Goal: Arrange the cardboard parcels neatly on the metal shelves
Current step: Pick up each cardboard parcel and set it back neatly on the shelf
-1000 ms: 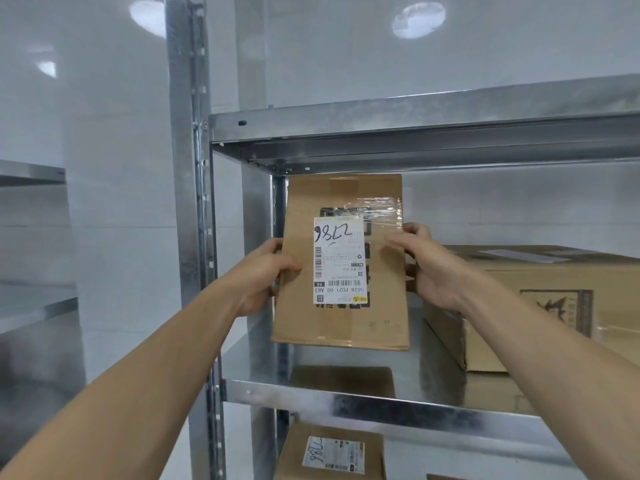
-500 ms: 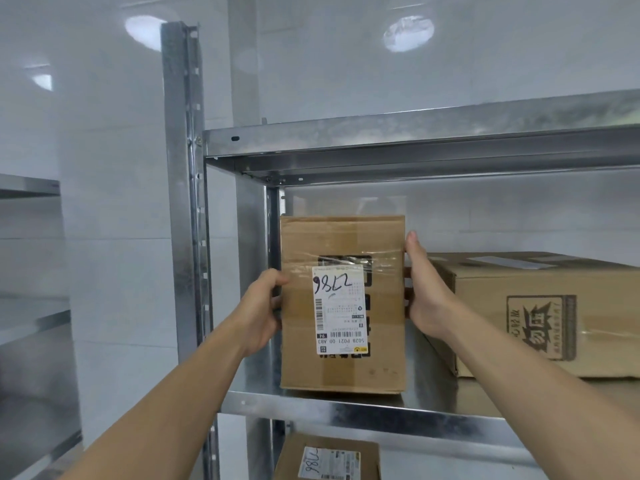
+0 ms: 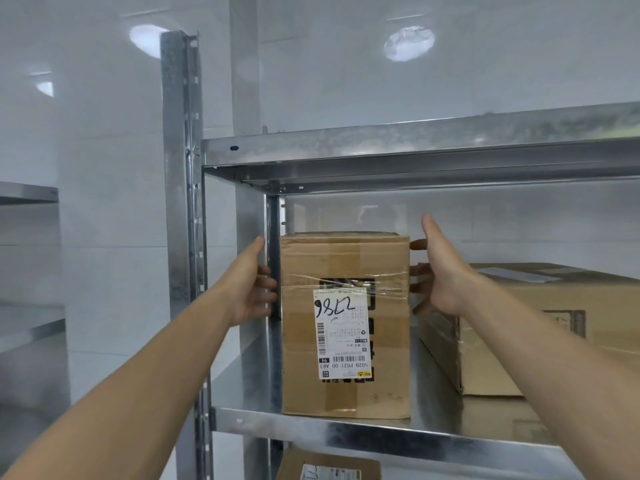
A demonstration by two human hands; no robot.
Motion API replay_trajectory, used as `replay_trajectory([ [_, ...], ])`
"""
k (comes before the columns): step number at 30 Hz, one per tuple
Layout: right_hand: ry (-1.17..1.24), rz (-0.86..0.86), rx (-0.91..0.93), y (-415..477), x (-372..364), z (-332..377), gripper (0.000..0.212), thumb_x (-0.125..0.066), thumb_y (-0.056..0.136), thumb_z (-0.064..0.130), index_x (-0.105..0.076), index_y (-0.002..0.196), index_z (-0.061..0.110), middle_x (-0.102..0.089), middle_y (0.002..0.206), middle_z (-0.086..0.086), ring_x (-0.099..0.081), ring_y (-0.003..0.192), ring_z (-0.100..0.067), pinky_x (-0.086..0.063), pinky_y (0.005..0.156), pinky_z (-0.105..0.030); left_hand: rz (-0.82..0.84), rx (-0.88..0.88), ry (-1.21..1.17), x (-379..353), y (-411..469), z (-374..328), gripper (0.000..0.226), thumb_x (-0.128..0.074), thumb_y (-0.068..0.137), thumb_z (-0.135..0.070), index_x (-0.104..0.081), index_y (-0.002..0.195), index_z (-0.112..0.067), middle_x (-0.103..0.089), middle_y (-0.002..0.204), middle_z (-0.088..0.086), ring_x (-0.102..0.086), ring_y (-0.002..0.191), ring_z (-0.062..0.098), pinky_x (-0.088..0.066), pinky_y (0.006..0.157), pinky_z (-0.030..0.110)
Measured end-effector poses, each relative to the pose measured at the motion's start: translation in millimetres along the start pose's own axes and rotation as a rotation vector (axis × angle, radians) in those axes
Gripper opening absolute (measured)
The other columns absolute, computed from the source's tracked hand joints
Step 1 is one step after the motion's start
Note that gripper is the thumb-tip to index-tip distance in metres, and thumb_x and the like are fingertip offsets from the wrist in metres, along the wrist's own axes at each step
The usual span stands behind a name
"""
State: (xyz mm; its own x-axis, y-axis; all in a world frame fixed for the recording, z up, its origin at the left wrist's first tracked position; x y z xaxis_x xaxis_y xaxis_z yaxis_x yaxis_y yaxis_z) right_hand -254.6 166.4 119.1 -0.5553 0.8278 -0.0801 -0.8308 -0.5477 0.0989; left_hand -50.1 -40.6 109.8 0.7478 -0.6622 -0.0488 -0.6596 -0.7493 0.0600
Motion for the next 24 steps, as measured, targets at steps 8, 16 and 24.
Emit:
replay_trajectory([
  [8,-0.23,0.091,-0.183,-2,-20,53,0.07,-0.065,0.093,0.052,-0.039,0.146,0.014,-0.054,0.134,-0.026,-0.057,0.116,-0.053,-0.051,0.072,-0.075,0.094,0.046,0.254,-24,10,-56,0.045,-0.057,0.097,-0.054,-0.058,0.092,-0.01,-0.062,0.06,0.009,-0.066,0.064,0.025,-0.057,0.063,0.037],
  [16,-0.46,0.105,-0.188,-3,-24,54,0.028,-0.076,0.089,0.03,-0.065,0.108,0.012,-0.059,0.12,-0.025,-0.065,0.097,-0.046,-0.059,0.065,-0.064,0.137,0.039,0.431,-32,25,-64,0.009,-0.064,0.096,-0.02,-0.064,0.09,-0.013,-0.069,0.06,0.008,-0.071,0.057,0.022,-0.061,0.061,0.04],
  [24,-0.588,0.154,-0.16,3,-30,59,0.022,-0.07,0.093,0.02,-0.069,0.111,0.006,-0.068,0.112,-0.023,-0.071,0.092,-0.042,-0.06,0.07,-0.067,0.139,0.029,0.488,-32,36,-65,0.018,-0.055,0.099,-0.012,-0.063,0.084,-0.011,-0.067,0.06,0.006,-0.068,0.053,0.019,-0.06,0.056,0.037],
])
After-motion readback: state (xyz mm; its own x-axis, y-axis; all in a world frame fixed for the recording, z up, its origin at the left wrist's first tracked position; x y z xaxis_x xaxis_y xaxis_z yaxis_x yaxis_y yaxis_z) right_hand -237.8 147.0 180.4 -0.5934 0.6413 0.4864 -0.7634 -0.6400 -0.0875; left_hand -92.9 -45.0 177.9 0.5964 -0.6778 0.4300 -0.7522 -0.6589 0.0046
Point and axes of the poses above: each hand's wrist, its own y-axis towards the middle knuckle, its own x-axis out of the back of the hand, z = x × y, the point moved 3 cm from there along y, towards the middle knuckle
